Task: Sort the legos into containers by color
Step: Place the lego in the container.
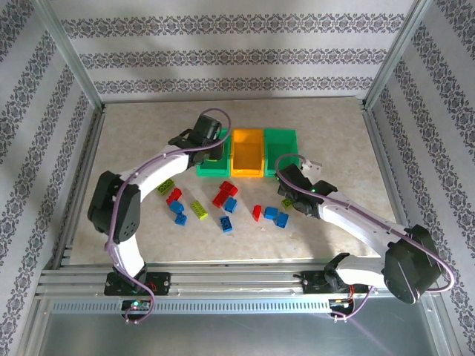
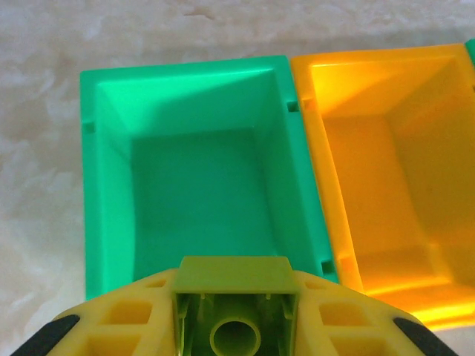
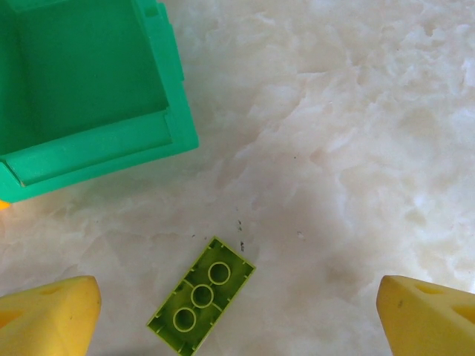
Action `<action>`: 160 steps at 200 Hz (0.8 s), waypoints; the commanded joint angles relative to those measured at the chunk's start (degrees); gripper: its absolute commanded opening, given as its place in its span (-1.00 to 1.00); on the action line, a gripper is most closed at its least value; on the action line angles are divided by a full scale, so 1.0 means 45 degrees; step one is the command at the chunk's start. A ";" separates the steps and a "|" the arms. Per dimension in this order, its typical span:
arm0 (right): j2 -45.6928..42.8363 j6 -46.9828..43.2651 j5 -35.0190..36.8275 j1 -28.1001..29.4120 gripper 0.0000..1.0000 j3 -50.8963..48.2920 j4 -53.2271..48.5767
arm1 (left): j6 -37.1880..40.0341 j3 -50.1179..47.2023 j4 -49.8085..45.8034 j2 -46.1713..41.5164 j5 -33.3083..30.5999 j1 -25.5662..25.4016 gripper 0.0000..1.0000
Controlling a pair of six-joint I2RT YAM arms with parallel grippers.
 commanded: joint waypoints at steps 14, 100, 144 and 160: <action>-0.0277 0.0281 0.0398 0.0097 0.94 -0.0193 -0.0064 | 0.0311 0.0877 -0.0363 0.0923 -0.1930 -0.0373 -0.68; -0.0027 0.0293 0.0131 0.0088 0.91 -0.0406 -0.0051 | -0.0269 0.1171 -0.0319 0.1627 -0.2094 -0.0374 -0.12; -0.0182 0.0300 -0.0729 0.0300 0.80 -0.0545 -0.0784 | -0.0359 0.0918 -0.0294 0.1426 -0.2188 -0.0366 0.05; -0.0333 0.0471 -0.1106 0.0662 0.74 -0.0690 -0.1034 | -0.0439 0.0810 -0.0372 0.1204 -0.2140 -0.0363 0.06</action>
